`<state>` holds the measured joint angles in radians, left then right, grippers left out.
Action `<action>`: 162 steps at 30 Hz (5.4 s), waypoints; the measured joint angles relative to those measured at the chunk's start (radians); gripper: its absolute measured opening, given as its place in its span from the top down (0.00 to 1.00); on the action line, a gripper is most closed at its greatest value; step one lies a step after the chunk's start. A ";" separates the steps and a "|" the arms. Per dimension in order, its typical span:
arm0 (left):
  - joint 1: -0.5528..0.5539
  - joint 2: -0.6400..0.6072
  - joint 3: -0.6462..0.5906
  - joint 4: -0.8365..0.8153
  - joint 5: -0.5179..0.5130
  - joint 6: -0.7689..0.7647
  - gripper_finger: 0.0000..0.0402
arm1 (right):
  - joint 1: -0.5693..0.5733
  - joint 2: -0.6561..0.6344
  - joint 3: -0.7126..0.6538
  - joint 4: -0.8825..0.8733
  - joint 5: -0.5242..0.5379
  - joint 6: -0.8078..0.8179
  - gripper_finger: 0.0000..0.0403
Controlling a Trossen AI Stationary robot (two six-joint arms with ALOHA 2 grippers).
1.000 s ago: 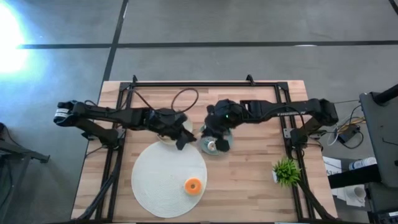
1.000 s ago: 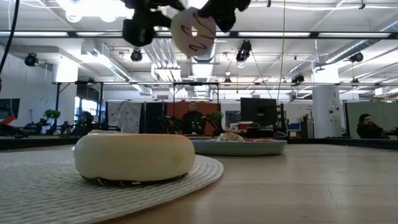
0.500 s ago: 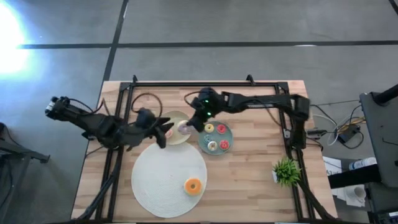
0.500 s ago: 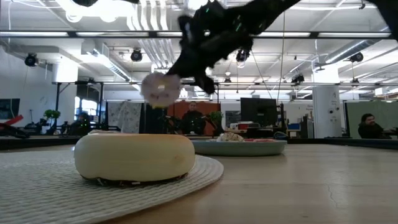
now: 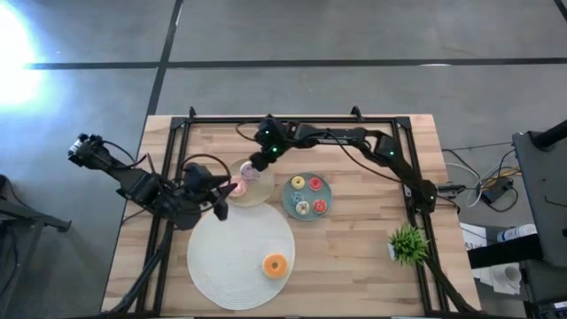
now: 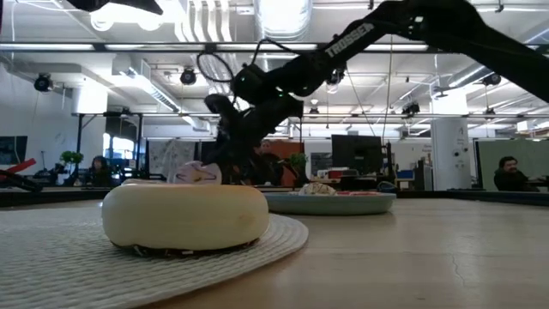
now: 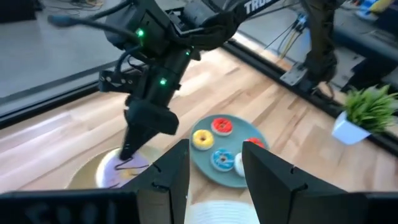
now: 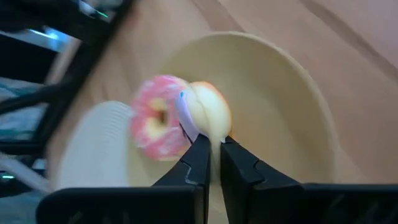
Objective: Pick & Place donuts
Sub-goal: Put the big violet donut on the brown plate, then put the big brown donut on the brown plate
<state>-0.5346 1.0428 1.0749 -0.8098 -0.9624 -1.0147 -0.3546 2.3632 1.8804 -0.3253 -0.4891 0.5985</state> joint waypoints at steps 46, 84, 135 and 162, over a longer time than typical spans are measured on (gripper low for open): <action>-0.092 0.766 0.232 0.284 0.562 0.557 0.70 | 0.423 -1.145 -0.884 -0.361 0.606 -0.188 0.54; -0.085 1.001 0.484 0.087 0.788 0.363 0.75 | 0.566 -1.219 -1.004 -0.252 0.728 -0.059 0.54; -0.075 1.003 0.393 0.118 0.562 0.400 0.97 | 0.563 -1.216 -1.007 -0.222 0.715 -0.091 0.54; 0.257 0.294 0.039 0.604 0.958 0.072 1.00 | 0.605 -0.974 -0.799 0.192 0.541 -0.992 0.54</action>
<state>-0.2773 1.3369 1.1135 -0.2062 -0.0044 -0.9426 0.2506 1.3889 1.0812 -0.1331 0.0519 -0.3930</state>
